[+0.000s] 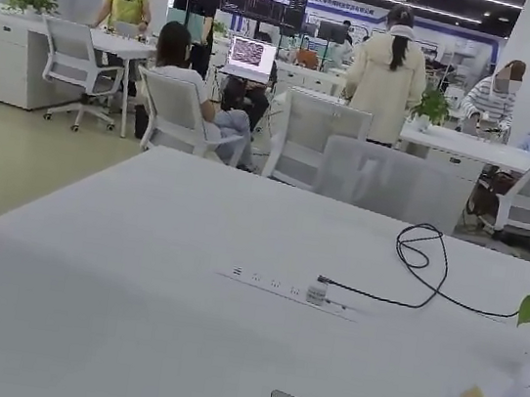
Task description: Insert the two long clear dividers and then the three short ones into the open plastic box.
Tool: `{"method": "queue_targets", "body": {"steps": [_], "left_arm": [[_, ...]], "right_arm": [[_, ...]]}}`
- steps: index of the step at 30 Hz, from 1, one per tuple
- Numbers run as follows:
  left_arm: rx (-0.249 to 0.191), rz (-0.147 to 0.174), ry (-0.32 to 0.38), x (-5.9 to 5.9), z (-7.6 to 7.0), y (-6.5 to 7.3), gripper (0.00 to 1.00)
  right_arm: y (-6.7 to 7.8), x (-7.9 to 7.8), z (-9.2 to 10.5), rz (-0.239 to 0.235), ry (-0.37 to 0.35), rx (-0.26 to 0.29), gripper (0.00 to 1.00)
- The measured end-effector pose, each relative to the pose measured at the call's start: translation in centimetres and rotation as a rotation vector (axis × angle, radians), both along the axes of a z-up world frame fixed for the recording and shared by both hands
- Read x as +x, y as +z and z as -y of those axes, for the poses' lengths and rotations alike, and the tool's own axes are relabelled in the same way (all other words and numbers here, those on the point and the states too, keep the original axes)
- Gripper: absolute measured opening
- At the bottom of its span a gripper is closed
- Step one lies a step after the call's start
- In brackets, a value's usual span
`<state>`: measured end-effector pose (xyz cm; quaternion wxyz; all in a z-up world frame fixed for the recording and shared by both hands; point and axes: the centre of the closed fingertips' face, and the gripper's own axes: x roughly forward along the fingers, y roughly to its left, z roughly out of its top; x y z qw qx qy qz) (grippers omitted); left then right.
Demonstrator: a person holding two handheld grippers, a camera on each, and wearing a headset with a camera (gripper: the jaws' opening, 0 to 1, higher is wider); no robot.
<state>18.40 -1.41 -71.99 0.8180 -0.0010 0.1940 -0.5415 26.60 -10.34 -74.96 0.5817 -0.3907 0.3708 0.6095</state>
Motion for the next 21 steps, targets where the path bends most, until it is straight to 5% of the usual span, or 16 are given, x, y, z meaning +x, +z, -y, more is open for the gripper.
{"method": "queue_targets", "body": {"steps": [21], "left_arm": [[-0.005,-0.023,0.016,-0.2,-0.2,-0.7,1.00]], "right_arm": [[-2.6,0.5,-0.2,-0.006,0.015,-0.056,0.03]]}}
